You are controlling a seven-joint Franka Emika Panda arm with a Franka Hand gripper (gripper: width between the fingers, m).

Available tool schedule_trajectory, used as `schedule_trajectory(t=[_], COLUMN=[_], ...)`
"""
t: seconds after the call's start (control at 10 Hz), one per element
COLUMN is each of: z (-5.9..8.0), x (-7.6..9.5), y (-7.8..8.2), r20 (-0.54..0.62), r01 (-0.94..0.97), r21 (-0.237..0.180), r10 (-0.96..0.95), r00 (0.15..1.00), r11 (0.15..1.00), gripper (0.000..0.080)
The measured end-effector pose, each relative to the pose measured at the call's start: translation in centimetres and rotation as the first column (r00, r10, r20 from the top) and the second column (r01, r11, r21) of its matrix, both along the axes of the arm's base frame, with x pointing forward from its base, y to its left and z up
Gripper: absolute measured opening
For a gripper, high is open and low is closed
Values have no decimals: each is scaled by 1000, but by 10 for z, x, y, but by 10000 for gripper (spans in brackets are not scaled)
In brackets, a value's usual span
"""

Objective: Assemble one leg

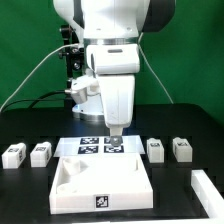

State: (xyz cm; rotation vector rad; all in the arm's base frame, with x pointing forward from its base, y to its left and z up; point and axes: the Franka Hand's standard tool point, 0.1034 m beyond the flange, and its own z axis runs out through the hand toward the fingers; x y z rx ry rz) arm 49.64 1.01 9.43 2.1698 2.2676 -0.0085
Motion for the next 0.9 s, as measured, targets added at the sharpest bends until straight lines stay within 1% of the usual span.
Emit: schedule_trajectory(t=[0.2, 0.3, 0.4, 0.5, 0.6, 0.7, 0.8, 0.9], z=[-1, -7, -17, -27, -44, -63, -74, -80], x=[-2, -14, -40, -57, -67, -68, -69, -69], y=[-2, -6, -10, -14, -20, -25, -28, -28], r20=[-4, -20, -43, -38, -37, -42, -48, -45], r01=[3, 5, 9, 5, 10, 28, 38, 45], r21=[0, -1, -1, 4, 13, 22, 28, 31], r10=[-3, -5, -9, -5, -10, -27, -36, -44], r00=[1000, 1000, 999, 999, 999, 999, 998, 998], r11=[1000, 1000, 1000, 1000, 1000, 999, 999, 998], gripper=[650, 650, 650, 650, 650, 650, 650, 650])
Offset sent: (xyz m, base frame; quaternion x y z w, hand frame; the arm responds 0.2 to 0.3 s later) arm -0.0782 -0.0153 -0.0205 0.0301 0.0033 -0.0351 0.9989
